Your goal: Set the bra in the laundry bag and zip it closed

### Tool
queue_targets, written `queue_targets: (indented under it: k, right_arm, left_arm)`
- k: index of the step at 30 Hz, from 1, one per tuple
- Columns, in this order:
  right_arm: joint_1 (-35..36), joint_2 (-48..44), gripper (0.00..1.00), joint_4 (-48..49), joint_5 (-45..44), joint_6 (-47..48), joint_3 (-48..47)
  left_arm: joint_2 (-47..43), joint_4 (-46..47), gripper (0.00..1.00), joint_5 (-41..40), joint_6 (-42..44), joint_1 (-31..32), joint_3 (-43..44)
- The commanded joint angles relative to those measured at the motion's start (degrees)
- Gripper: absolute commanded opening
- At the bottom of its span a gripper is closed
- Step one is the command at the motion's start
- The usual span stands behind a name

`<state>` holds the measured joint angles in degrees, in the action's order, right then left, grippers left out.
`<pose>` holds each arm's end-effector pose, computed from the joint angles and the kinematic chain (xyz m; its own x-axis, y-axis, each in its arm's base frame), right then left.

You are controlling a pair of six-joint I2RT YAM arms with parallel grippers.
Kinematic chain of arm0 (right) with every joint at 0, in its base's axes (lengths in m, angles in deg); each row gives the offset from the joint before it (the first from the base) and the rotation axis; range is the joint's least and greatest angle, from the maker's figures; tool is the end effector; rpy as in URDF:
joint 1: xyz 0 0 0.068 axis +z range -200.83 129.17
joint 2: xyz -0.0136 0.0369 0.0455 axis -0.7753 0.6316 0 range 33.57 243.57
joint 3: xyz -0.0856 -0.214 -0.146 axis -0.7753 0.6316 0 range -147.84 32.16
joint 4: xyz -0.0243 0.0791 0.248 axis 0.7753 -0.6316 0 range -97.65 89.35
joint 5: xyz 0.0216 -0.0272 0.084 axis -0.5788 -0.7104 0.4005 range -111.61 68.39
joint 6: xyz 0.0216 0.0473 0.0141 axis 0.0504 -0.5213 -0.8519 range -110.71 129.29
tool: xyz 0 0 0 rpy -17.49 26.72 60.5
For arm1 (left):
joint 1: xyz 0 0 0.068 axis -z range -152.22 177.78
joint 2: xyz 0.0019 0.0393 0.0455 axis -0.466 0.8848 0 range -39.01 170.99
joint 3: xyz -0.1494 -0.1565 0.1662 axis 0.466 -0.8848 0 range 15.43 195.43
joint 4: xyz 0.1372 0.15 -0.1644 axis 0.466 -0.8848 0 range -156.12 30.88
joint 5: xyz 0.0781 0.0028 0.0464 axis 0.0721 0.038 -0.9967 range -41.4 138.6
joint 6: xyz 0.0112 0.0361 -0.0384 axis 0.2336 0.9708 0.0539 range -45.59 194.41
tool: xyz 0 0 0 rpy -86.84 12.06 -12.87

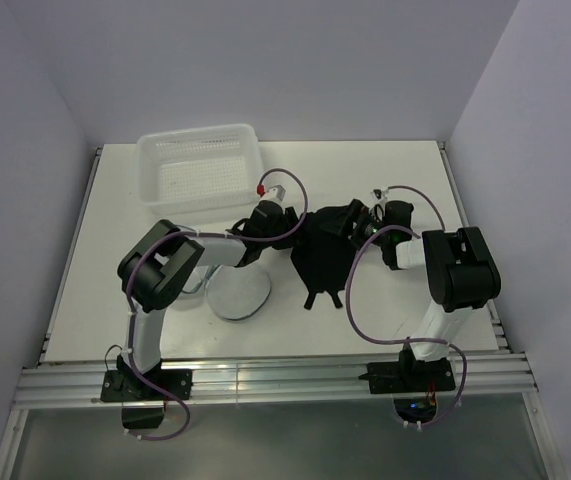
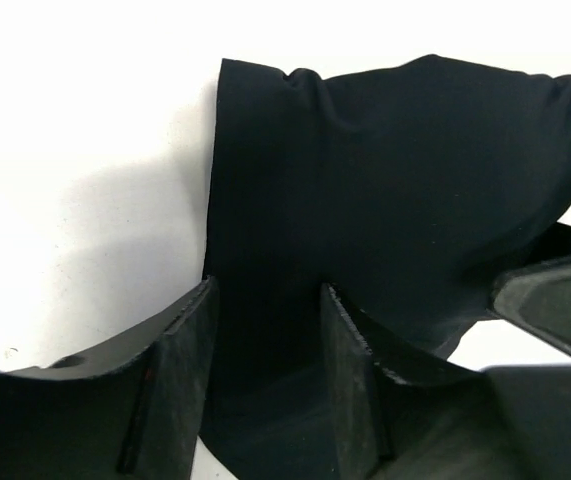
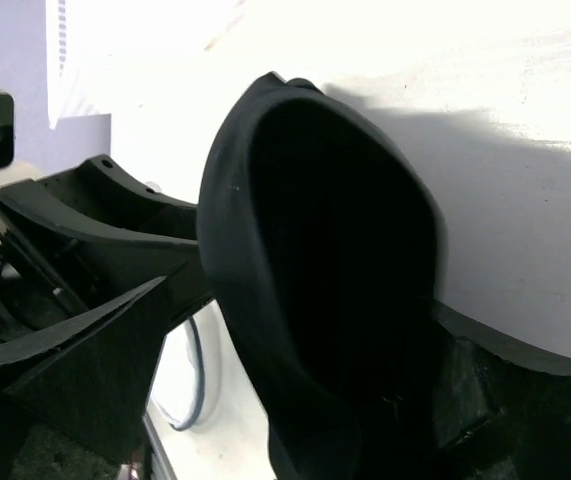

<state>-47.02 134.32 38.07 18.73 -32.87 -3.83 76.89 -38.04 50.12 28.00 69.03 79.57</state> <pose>0.3166 0.0441 0.1325 -0.7481 0.4629 -0.4755 -0.1740 0.5547 0.8136 0.3213 -0.2832 0.1398 -0.7544 -0.3014 -0.5831 0.1884 0.7515 -0.6322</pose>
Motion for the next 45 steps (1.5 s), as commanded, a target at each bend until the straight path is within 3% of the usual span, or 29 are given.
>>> queue_targets:
  k: [1,3,6,8,9,10,12,15,19,23,25,28,33,39,45]
  right_arm:
    - [-0.03,1.19,0.93,2.68,0.8,-0.47,-1.8]
    - [-0.03,1.82,0.84,3.99,0.62,-1.35,-1.98]
    - [-0.03,0.94,0.32,3.47,-1.04,-1.71,-2.16]
    - [-0.03,-0.64,0.18,3.29,-2.19,-1.97,-2.42]
    - [0.05,-1.95,0.05,3.29,-3.06,-2.32,-2.59]
    - [0.05,-2.66,0.0,3.38,-3.42,-2.58,-2.68]
    - [0.23,-4.24,0.0,3.73,-3.77,-3.54,-2.51]
    - [0.84,-9.24,0.0,4.52,-5.35,-4.43,-0.84]
    - [4.17,-20.64,0.0,2.25,-9.3,-3.91,2.14]
    - [12.33,-30.24,0.0,-2.85,-15.19,-0.92,2.85]
    - [14.63,-34.63,0.0,-4.78,-18.18,0.22,2.94]
    - [17.27,-39.03,0.0,-6.37,-18.37,0.14,2.5]
    - [22.19,-46.41,0.0,-10.24,-20.03,1.54,1.97]
    - [23.52,-52.58,0.0,-14.81,-21.26,3.92,3.47]
    - [23.43,-52.15,0.0,-16.84,-20.92,5.33,2.59]
  left_arm:
    - [-0.85,0.54,0.5,0.68,1.06,-0.03,1.52]
    - [-1.37,0.54,0.49,0.33,1.41,-0.03,1.17]
    - [-5.83,0.8,0.49,-0.63,2.11,-0.21,0.12]
    - [-8.31,-0.94,0.51,-1.17,3.34,-0.21,0.37]
    - [-11.36,-2.0,0.57,-1.17,3.96,-0.21,0.98]
    - [-13.31,-4.01,0.61,-1.17,5.27,-0.12,1.07]
    - [-19.18,-7.35,0.73,-4.84,6.07,-0.21,0.73]
    - [-29.44,-16.49,0.84,-9.32,7.83,-0.21,-1.47]
    - [-45.11,-31.77,0.83,-24.84,7.39,-0.21,-5.6]
    - [-57.78,-50.66,0.8,-37.6,4.85,-2.05,-7.62]
    - [-63.5,-58.59,0.8,-39.48,2.83,-5.64,-8.85]
    - [-67.55,-62.11,0.79,-37.21,2.12,-11.01,-12.36]
    - [-69.49,-59.93,0.78,-33.17,1.24,-15.58,-20.1]
    - [-70.72,-57.74,0.77,-35.53,0.71,-19.62,-22.57]
    - [-64.67,-52.29,0.76,-32.63,1.15,-22.88,-23.01]
